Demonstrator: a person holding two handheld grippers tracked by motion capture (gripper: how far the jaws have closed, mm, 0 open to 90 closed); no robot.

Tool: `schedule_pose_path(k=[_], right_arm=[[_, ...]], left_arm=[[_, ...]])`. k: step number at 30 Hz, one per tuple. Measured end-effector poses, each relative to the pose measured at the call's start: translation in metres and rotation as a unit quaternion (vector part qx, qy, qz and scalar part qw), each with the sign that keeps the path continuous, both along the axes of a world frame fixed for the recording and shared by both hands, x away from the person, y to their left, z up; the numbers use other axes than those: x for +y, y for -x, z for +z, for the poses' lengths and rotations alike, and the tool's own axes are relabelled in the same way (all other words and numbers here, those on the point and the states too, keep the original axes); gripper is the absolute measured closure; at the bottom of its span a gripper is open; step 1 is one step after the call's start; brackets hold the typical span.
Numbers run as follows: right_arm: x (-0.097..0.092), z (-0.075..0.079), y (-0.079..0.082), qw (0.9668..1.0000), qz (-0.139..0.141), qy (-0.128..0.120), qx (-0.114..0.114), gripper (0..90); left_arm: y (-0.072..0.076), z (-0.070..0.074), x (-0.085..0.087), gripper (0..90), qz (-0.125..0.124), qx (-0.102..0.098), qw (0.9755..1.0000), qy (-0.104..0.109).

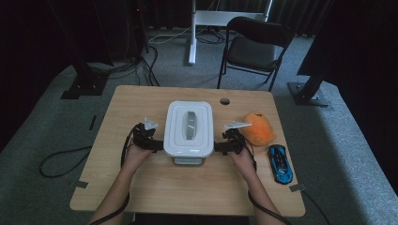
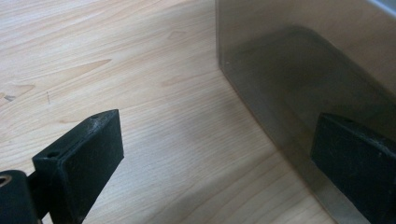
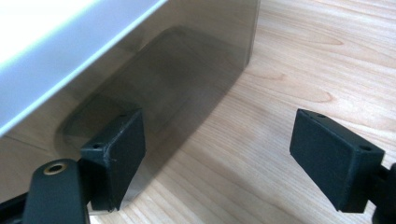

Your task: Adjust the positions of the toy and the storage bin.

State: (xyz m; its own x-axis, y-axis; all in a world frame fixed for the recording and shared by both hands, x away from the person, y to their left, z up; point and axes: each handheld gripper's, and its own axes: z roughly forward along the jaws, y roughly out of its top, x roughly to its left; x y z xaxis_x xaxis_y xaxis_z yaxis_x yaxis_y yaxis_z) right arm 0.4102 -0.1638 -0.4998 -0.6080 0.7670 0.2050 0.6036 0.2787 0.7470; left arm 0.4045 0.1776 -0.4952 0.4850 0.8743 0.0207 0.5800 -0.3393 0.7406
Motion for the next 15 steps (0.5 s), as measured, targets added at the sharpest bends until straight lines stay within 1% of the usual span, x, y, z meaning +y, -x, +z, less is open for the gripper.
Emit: schedule_pose_path(k=[3, 5, 7, 8, 9, 11, 12, 15], right_arm=[[-0.001, -0.002, 0.001, 1.0000, -0.003, -0.003, 0.000, 17.2], [-0.003, -0.004, -0.001, 0.9999, -0.014, -0.003, -0.005, 13.5], [-0.006, -0.007, -0.004, 0.9997, -0.023, -0.002, 0.001, 13.7], [-0.008, -0.009, -0.006, 0.9994, -0.033, -0.003, 0.004, 13.7], [-0.009, -0.010, -0.007, 0.9993, -0.035, -0.006, 0.006, 13.7], [-0.012, -0.012, -0.010, 0.9988, -0.048, -0.001, 0.004, 13.7], [-0.014, -0.012, -0.013, 0.9986, -0.053, -0.005, 0.004, 13.7], [-0.017, -0.012, -0.017, 0.9980, -0.062, -0.008, 0.003, 13.7]], left_arm=[[0.000, -0.001, 0.001, 3.0, 0.001, 0.002, 1.0000, 0.006], [-0.001, -0.001, 0.002, 2.9, 0.001, 0.007, 0.9998, 0.017], [-0.003, -0.001, 0.004, 2.6, 0.004, 0.007, 0.9998, 0.021], [-0.004, -0.002, 0.005, 2.6, 0.005, 0.007, 0.9997, 0.022], [-0.006, -0.003, 0.006, 2.5, 0.006, 0.009, 0.9997, 0.022], [-0.007, -0.004, 0.007, 1.7, 0.006, 0.011, 0.9997, 0.022], [-0.010, -0.006, 0.009, 1.7, 0.012, 0.009, 0.9997, 0.020], [-0.014, -0.008, 0.012, 1.7, 0.013, 0.014, 0.9995, 0.024]])
